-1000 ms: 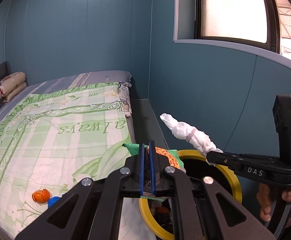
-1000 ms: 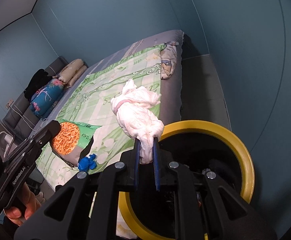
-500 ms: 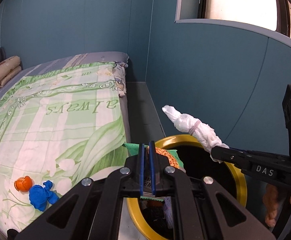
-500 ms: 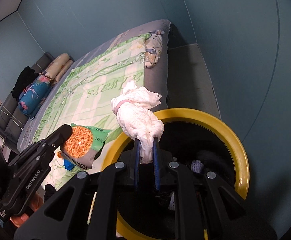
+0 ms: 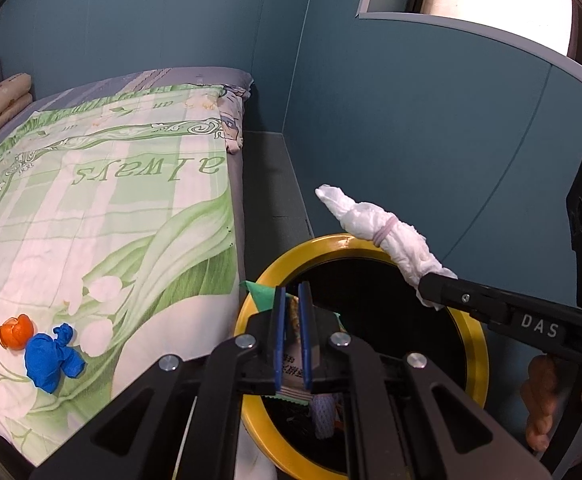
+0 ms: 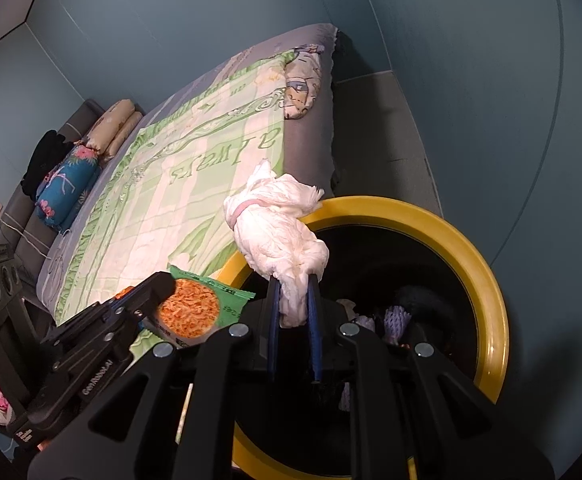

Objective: Collect trash
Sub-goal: 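Open both tools to drop the packet and tissue into the bin, then move both tools back over the orange peel and blue cloth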

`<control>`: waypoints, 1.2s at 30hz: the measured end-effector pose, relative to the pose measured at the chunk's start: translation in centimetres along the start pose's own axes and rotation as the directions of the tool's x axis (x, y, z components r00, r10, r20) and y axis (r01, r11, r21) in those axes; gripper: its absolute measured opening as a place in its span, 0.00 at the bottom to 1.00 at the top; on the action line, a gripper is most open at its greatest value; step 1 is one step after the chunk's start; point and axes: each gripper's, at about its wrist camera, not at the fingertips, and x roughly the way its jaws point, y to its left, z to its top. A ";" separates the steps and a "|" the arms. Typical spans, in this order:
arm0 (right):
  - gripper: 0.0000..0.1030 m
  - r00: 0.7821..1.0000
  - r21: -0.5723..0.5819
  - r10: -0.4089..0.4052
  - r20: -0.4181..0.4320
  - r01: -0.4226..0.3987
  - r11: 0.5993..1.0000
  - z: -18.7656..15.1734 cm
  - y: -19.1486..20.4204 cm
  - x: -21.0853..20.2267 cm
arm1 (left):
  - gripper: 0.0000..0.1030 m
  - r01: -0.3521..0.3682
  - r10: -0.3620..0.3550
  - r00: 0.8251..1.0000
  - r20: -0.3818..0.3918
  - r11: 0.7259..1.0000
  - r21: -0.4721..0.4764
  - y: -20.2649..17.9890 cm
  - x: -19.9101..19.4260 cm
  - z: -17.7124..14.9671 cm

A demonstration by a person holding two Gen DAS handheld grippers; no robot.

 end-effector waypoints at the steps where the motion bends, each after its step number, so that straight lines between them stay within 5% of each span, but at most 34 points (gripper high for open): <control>1: 0.13 1.000 0.001 -0.010 0.001 0.010 1.000 0.0 -0.1 0.1 | 0.05 0.003 -0.003 1.000 -0.001 1.000 -0.001 0.0 0.0 -0.1; 5: 0.17 1.000 0.008 -0.007 0.004 0.007 1.000 -0.2 0.2 -0.2 | 0.23 0.019 -0.019 1.000 -0.007 1.000 -0.020 0.3 0.1 -0.2; 9: 0.33 1.000 0.014 -0.007 0.023 0.007 1.000 -0.1 0.1 -0.5 | 0.46 0.006 -0.006 1.000 0.017 1.000 -0.025 0.6 -0.9 -0.3; 15: 0.49 0.991 0.030 -0.008 0.131 0.004 1.000 -0.1 -0.3 -2.0 | 0.62 -0.049 0.054 0.996 0.069 0.996 -0.069 3.0 -3.0 0.1; 24: 0.67 0.958 -0.063 0.136 0.253 -0.123 0.990 -0.7 1.8 -3.7 | 0.66 -0.180 0.196 0.975 0.105 0.973 -0.147 9.0 -6.4 -0.5; 36: 0.72 0.955 -0.270 0.266 0.131 -0.224 0.936 -0.5 10.5 -0.7 | 0.67 -0.336 0.369 0.926 0.082 0.902 -0.271 18.9 -9.9 -2.2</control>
